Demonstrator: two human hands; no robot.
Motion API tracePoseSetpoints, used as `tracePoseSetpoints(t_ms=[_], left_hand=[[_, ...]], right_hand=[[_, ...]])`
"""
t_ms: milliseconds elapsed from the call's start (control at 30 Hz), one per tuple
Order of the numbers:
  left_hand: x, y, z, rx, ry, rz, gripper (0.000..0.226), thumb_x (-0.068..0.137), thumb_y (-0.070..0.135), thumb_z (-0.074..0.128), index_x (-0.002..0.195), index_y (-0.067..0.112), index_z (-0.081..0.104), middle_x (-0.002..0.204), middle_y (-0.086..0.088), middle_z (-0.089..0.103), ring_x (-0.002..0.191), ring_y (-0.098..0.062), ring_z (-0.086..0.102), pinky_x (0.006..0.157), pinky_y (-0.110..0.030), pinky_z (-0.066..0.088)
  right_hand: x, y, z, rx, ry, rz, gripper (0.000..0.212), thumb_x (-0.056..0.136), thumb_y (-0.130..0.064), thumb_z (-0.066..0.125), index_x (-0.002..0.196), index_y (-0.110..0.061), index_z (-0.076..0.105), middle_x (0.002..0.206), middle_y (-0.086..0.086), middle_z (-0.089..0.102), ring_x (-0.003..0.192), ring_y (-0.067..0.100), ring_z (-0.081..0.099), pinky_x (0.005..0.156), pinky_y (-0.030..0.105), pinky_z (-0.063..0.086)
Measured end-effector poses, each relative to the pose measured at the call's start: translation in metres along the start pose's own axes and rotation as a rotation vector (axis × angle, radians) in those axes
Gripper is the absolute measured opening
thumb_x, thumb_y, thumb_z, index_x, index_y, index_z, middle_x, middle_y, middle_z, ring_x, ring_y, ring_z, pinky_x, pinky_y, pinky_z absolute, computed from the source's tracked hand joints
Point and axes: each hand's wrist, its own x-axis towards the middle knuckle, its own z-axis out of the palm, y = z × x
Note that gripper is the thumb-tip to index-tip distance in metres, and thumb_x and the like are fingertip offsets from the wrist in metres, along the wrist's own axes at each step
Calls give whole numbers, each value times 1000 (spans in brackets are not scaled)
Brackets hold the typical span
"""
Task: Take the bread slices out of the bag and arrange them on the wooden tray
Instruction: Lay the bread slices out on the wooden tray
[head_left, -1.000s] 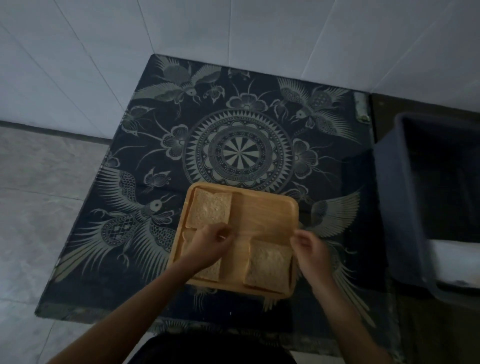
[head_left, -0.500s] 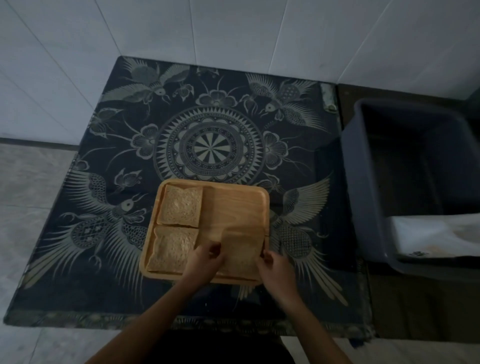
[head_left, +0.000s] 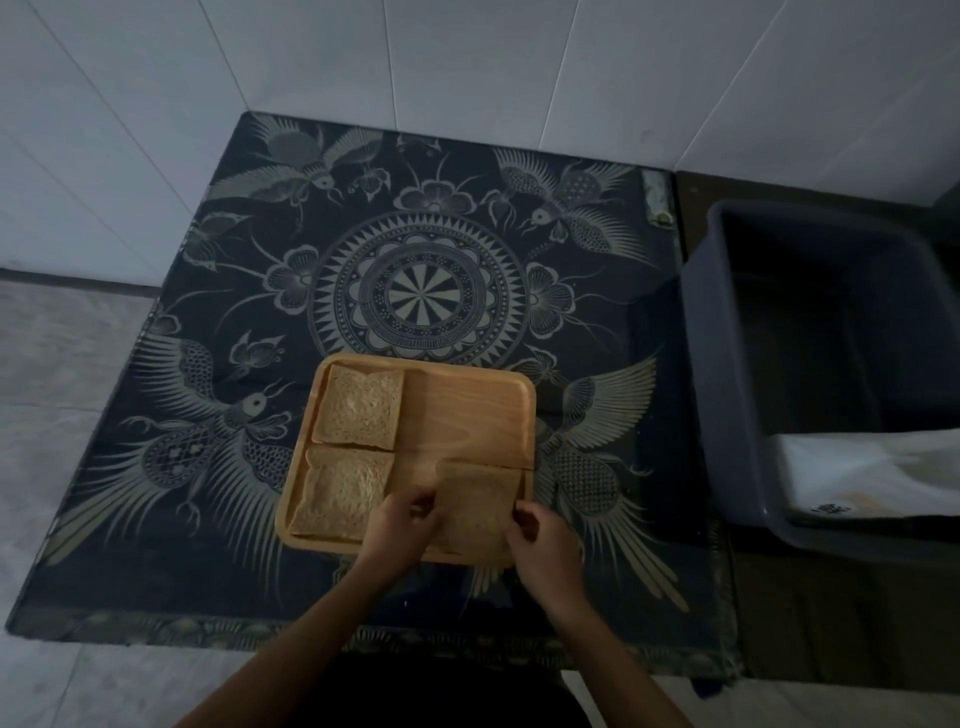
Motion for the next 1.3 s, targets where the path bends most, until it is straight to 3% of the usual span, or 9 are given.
tracePoseSetpoints(t_ms=[167,300,467,633,767,933,1033,1133,1300], left_hand=[[-1,8,-2,10,52,37,29,88,17,72,116,11,72,92,5,70,79,-4,64,66,-11,47],[8,20,-11,-11,20,60,31,89,17,70,120,13,72,98,4,73,83,-2,65,65,-10,46],[30,42,-20,-18,38,92,30,91,21,69,121,18,69,95,10,70,82,4,64,64,-11,46],[63,64,-26,20,49,125,30,90,19,70,119,13,70,104,0,74,84,-5,66,67,-14,49],[87,69,-27,60,35,114,31,89,17,70,119,10,72,108,-5,76,89,-12,69,75,-21,50],[101,65,-26,55,-6,88,30,88,18,71,117,13,72,102,1,76,88,-8,70,83,-29,57],[104,60,-23,31,9,92,26,86,16,72,112,15,75,90,9,73,78,5,64,68,-13,50],[106,56,-21,22,14,67,27,86,15,73,112,15,74,95,5,74,82,-2,66,69,-11,45],[105,54,-18,32,50,78,29,84,12,74,113,16,74,94,7,73,87,-5,66,69,-5,41]], right_hand=[[1,-5,2,109,-5,40,33,95,-33,68,125,-20,69,104,-13,68,89,-4,61,73,11,46],[10,-10,-6,206,4,51,34,92,-27,72,123,-16,70,106,-9,71,96,2,65,87,30,59],[39,-24,-20,231,19,16,31,91,-24,74,120,-16,70,94,-21,63,88,-10,59,76,15,49],[72,-40,-31,275,-4,10,32,91,-23,73,121,-14,69,102,-9,69,100,10,68,92,45,60],[94,-45,-31,258,-16,22,34,92,-20,72,124,-11,67,114,2,70,108,18,68,95,47,59],[107,-42,-27,214,-26,24,32,93,-21,71,123,-12,68,109,-3,70,103,13,68,91,42,61],[110,-41,-24,163,-2,-6,30,92,-20,71,121,-12,70,99,-9,67,91,1,65,78,24,59],[111,-42,-22,76,26,-51,32,92,-20,70,123,-10,70,106,-2,72,84,-2,61,67,7,44],[108,-44,-17,-17,95,-108,34,95,-22,69,126,-9,68,113,4,75,90,7,66,69,8,49]])
